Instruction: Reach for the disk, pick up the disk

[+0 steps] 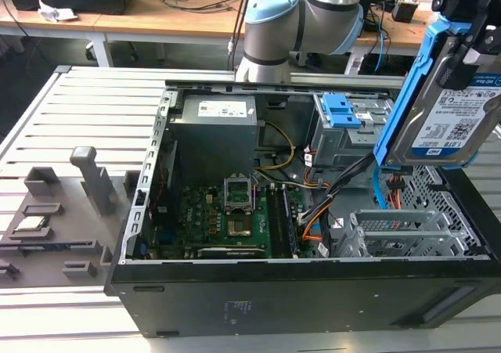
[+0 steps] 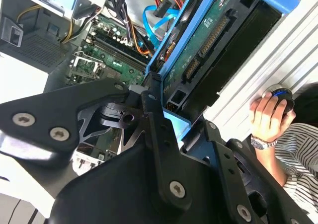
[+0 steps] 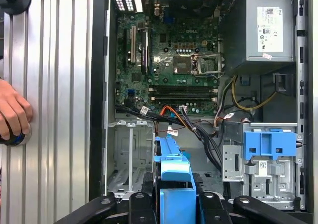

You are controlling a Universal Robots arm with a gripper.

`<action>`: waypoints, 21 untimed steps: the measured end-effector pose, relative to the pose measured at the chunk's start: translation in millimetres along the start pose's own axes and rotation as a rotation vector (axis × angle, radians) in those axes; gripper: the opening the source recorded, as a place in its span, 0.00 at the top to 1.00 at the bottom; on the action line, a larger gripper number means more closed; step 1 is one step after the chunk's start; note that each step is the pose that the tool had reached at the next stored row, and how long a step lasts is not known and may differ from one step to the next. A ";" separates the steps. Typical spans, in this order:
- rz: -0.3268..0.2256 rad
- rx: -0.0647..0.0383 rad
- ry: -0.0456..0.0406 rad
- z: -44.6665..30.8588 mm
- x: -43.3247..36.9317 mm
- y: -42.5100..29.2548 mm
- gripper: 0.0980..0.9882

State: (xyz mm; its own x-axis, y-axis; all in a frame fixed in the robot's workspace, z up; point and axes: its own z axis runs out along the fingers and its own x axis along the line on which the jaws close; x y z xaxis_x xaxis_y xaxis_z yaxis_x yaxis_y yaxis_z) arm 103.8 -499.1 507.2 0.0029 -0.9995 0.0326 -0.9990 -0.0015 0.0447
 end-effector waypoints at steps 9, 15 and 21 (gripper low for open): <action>0.000 0.000 0.0017 0.7 16.4 0.0 0.70; 0.000 0.000 0.0029 1.1 27.7 0.0 0.70; 0.000 0.000 0.0038 1.5 37.0 0.0 0.70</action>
State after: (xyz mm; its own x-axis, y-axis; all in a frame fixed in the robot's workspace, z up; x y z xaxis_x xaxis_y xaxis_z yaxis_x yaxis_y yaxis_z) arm 103.8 -536.2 506.9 0.0030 -0.9993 0.0364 -0.9990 -0.0014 0.0447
